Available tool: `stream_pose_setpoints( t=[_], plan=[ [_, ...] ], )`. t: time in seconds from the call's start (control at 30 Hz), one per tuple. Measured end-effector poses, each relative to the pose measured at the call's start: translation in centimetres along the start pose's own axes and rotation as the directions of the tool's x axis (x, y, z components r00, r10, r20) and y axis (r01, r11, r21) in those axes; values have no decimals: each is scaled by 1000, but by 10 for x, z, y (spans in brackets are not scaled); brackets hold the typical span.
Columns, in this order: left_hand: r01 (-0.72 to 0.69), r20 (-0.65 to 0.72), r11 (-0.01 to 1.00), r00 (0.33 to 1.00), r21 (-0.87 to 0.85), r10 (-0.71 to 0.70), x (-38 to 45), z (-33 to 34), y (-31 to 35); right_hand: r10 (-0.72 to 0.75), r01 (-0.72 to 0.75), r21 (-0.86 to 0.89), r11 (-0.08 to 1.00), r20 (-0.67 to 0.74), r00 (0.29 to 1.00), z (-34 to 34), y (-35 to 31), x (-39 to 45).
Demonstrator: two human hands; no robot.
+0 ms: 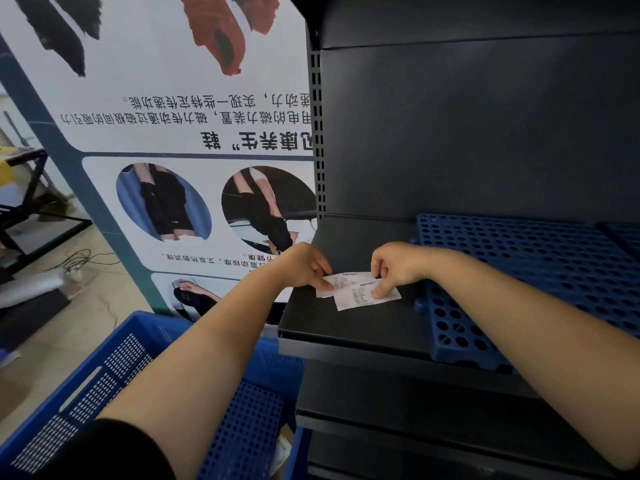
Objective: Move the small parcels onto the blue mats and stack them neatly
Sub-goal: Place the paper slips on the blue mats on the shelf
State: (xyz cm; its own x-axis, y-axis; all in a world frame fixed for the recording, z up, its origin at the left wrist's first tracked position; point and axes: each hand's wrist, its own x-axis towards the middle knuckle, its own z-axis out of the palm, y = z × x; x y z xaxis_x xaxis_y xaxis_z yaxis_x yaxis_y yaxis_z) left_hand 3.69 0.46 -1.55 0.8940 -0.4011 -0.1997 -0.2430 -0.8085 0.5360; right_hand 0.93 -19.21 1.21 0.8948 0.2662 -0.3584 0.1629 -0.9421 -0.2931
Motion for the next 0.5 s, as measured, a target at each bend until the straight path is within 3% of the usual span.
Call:
stream_pose_setpoints(
  t=[0.17,0.3,0.5],
  plan=[
    [-17,-5,999,1000,-29,17,-2,-1,0,-31,31,4,1000,-36,999,3,1,2],
    [-18,-72,989,997,-144,7,-5,0,-3,-80,90,60,994,-159,984,2,6,0],
    [-49,-203,918,979,-394,-34,-15,0,-8,-12,188,457,869,-360,933,-7,20,-22]
  ],
)
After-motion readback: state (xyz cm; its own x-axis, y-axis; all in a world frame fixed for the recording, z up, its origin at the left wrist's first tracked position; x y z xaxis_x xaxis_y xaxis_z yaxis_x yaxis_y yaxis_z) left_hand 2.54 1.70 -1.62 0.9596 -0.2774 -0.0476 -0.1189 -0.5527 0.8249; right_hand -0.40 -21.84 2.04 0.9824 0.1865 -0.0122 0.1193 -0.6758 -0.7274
